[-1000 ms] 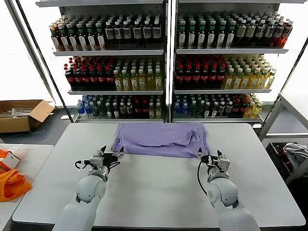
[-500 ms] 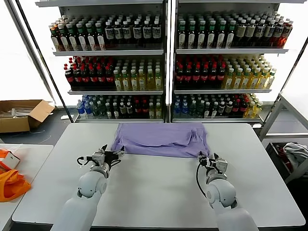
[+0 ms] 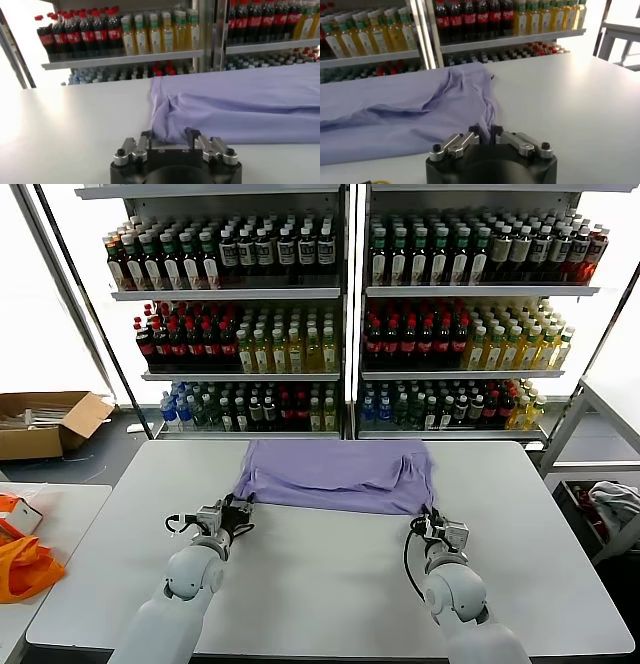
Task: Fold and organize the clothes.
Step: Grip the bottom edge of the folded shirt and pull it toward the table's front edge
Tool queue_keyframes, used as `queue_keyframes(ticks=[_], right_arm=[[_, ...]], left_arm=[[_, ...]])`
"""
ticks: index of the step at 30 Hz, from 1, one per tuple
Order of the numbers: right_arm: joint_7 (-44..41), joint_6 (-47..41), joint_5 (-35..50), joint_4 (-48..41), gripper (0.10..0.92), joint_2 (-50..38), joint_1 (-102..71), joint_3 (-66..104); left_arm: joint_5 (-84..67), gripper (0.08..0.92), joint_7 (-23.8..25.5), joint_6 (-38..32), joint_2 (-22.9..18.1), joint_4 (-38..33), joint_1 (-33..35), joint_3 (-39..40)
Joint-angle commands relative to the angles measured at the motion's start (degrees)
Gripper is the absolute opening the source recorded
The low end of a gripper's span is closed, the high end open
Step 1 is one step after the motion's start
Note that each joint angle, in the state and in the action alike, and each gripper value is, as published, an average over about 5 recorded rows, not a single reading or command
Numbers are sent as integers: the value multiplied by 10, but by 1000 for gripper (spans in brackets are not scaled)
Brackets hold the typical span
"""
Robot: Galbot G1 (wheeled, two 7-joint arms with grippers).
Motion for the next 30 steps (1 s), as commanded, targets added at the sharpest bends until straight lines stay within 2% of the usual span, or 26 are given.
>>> queue_keyframes(ticks=[1,10,15,24,30], right_arm=[[1,-2,2,-1,125,0,-5,-2],[0,-2,3,12,125,-12,-21,0],[9,-7,5,56,125,-17,-47,4],[48,-48,33,201,125,-31,-116,43],[78,-64,35,289,125,-42,-198,64]], left_arm=[[0,344,0,2,1,5,1,2],[-2,105,1,-11,6,10,8,-4],[5,85,-5,-13,13,-48,44,-8],[13,85,-33,10,32,-235,151,-12],[19,85,-54,17,42,-343,273,-13]])
